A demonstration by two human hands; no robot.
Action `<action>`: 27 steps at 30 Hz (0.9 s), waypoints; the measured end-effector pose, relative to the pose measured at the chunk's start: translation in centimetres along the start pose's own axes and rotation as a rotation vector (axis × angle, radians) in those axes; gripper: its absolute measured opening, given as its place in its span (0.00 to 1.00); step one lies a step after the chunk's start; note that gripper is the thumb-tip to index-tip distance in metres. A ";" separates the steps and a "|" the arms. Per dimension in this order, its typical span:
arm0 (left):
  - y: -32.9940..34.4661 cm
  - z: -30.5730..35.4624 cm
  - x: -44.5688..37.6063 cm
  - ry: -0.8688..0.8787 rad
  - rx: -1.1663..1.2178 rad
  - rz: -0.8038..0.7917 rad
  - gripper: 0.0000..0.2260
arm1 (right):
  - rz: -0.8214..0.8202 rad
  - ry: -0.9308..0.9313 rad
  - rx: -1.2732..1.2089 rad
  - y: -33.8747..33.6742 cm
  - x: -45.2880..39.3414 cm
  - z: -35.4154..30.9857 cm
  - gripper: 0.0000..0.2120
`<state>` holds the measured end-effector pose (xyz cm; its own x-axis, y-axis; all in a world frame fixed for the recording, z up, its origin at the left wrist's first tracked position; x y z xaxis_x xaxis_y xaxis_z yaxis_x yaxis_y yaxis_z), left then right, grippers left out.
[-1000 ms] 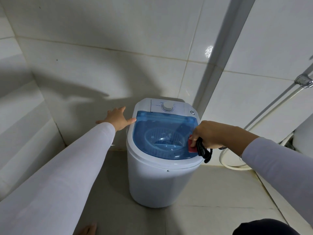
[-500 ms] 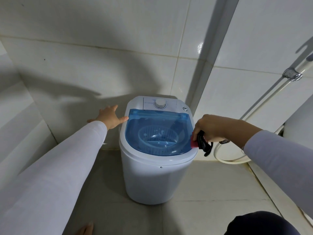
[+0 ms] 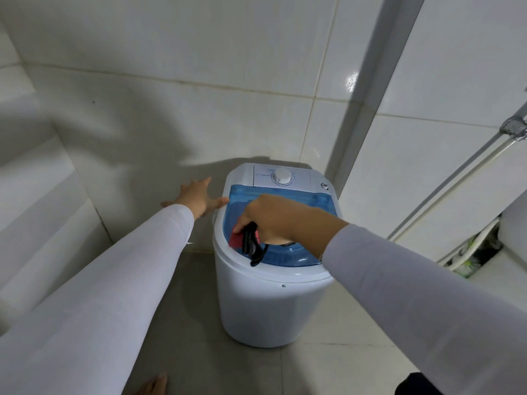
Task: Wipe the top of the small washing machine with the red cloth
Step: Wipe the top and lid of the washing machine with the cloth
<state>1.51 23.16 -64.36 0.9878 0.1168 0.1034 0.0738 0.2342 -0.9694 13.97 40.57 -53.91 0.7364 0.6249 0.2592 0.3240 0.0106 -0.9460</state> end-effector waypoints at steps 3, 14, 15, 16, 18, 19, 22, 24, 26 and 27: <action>0.0 0.1 0.1 0.011 -0.011 0.000 0.42 | -0.053 -0.036 0.079 1.4 -1.0 -1.0 0.26; -0.3 0.4 1.0 0.009 0.001 -0.008 0.41 | -0.111 -0.031 0.079 1.5 0.4 -0.2 0.24; -0.4 0.4 1.2 0.007 -0.008 -0.006 0.41 | -0.117 -0.024 0.074 1.5 0.7 0.2 0.24; -0.5 0.6 1.4 0.002 -0.017 -0.002 0.40 | -0.122 -0.018 0.070 1.5 1.0 0.6 0.23; -0.7 0.8 1.8 -0.007 -0.031 0.005 0.40 | -0.137 -0.010 0.069 1.7 1.6 1.6 0.23; -0.8 0.9 1.9 -0.006 -0.035 0.008 0.40 | -0.140 -0.008 0.070 1.8 1.9 2.0 0.23; -0.8 1.0 2.2 -0.009 -0.033 0.018 0.40 | -0.131 0.007 0.054 1.8 2.9 3.1 0.23; -0.9 1.0 2.4 -0.015 -0.027 0.019 0.40 | -0.123 0.020 0.056 1.6 3.6 3.7 0.23; -1.0 1.1 2.9 -0.020 -0.024 0.025 0.39 | -0.120 0.036 0.059 1.6 4.4 4.2 0.22; -1.1 1.2 3.1 -0.028 -0.021 0.034 0.39 | -0.120 0.047 0.059 1.6 4.8 4.5 0.22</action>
<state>4.34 24.41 -62.67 0.9855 0.1519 0.0761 0.0432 0.2090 -0.9770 15.31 47.08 -55.05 0.7224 0.5788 0.3784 0.3766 0.1297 -0.9173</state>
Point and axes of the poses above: each hand's wrist, its own x-axis away from the middle knuckle, its own y-axis out of the palm, z = x × y, the point moved 4 cm from there along -x, towards the middle knuckle, and after that the axes turned 12 degrees about -x, right-handed, at the moved point
